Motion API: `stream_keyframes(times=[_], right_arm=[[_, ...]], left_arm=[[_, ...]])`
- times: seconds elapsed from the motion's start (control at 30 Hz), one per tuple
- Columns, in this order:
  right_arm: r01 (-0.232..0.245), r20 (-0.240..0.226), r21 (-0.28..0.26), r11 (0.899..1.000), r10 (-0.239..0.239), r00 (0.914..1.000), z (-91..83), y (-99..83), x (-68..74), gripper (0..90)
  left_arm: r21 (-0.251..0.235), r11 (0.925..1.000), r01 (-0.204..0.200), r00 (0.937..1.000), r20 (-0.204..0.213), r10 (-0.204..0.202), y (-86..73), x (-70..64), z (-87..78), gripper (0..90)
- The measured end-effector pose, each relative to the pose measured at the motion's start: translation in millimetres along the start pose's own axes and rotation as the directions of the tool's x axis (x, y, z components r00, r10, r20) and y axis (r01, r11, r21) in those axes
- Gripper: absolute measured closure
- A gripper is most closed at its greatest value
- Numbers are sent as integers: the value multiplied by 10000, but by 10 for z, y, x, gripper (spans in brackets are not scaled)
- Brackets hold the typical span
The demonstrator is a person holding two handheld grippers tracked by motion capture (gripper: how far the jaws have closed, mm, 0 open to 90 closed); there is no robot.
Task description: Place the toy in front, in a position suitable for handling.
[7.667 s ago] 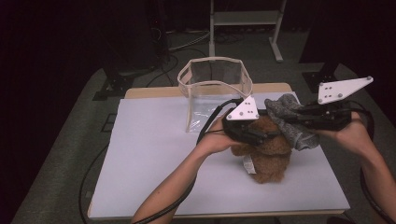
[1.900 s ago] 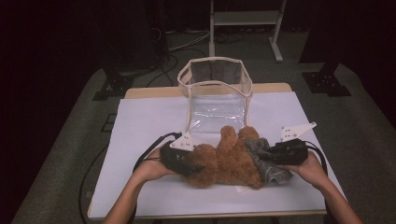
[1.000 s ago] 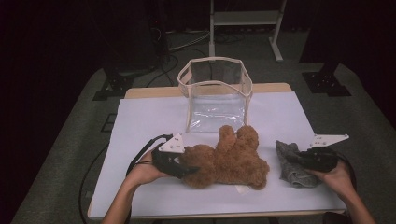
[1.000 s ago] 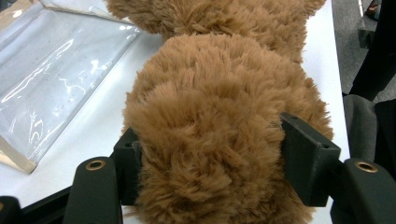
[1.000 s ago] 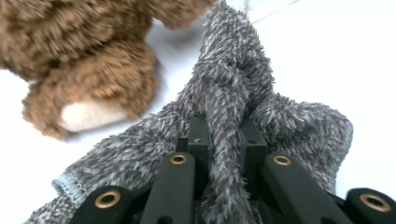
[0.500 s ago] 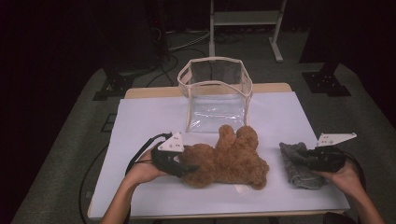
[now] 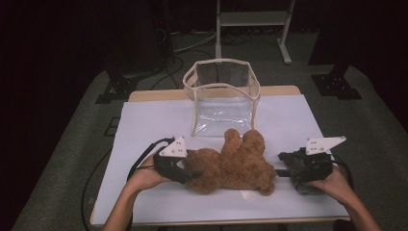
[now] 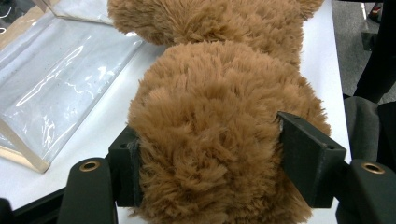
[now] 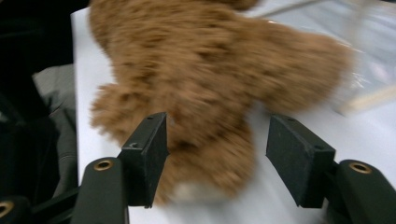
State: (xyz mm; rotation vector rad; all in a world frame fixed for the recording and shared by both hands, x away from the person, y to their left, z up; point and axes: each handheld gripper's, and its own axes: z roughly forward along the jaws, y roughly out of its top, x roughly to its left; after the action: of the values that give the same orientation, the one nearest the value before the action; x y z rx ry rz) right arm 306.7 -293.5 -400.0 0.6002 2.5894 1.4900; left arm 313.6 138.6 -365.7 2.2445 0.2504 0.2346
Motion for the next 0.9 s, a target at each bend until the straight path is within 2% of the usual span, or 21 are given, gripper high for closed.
stream_keyframes(times=[0.07,0.13,0.17,0.27,0.33,0.43,0.6,0.73,0.77,0.8,0.83,0.87,0.9], right_arm=[[129,-106,-9,9999,-130,9999,49,9,18,350],[428,-275,89,9990,-425,9987,173,25,51,344],[467,-456,109,9988,-462,9979,264,27,43,335],[422,-677,35,9991,-418,9968,356,30,20,335],[412,-731,-39,9991,-414,9965,375,32,14,335],[474,-974,-117,9988,-483,9941,434,33,6,341],[392,-1035,-160,9991,-407,9938,458,8,7,360],[343,-1112,-223,9992,-366,9931,469,5,9,406],[407,-1119,-234,9989,-430,9928,485,18,24,457],[423,-1141,-244,9988,-448,9925,488,24,32,495],[423,-1141,-244,9988,-448,9925,488,24,32,495],[537,-1145,-301,9981,-568,9918,491,31,38,534],[483,-1196,-403,9980,-528,9914,484,47,47,612]], left_arm=[[-1,10000,-44,10000,2,44,-7,-1,-8,308],[10,9998,-199,9998,-79,199,-23,-6,-34,291],[-21,9996,-277,9995,-135,277,-38,-10,-48,266],[-9,9995,-309,9987,-416,309,-116,-38,-96,229],[-95,9997,-245,9985,-485,241,-191,-50,-122,225],[-318,9994,127,9972,-726,-150,-341,-68,-146,218],[-448,9988,181,9961,-853,-218,-446,-124,-177,221],[-442,9975,560,9961,-656,-588,-495,-141,-142,329],[-455,9971,604,9960,-632,-632,-490,-149,-118,417],[-536,9971,546,9963,-631,-580,-469,-168,-93,449],[-536,9971,546,9963,-631,-580,-469,-168,-93,468],[-687,9961,558,9962,-623,-601,-451,-171,-92,468],[-845,9947,590,9961,-607,-642,-433,-166,-107,514]])
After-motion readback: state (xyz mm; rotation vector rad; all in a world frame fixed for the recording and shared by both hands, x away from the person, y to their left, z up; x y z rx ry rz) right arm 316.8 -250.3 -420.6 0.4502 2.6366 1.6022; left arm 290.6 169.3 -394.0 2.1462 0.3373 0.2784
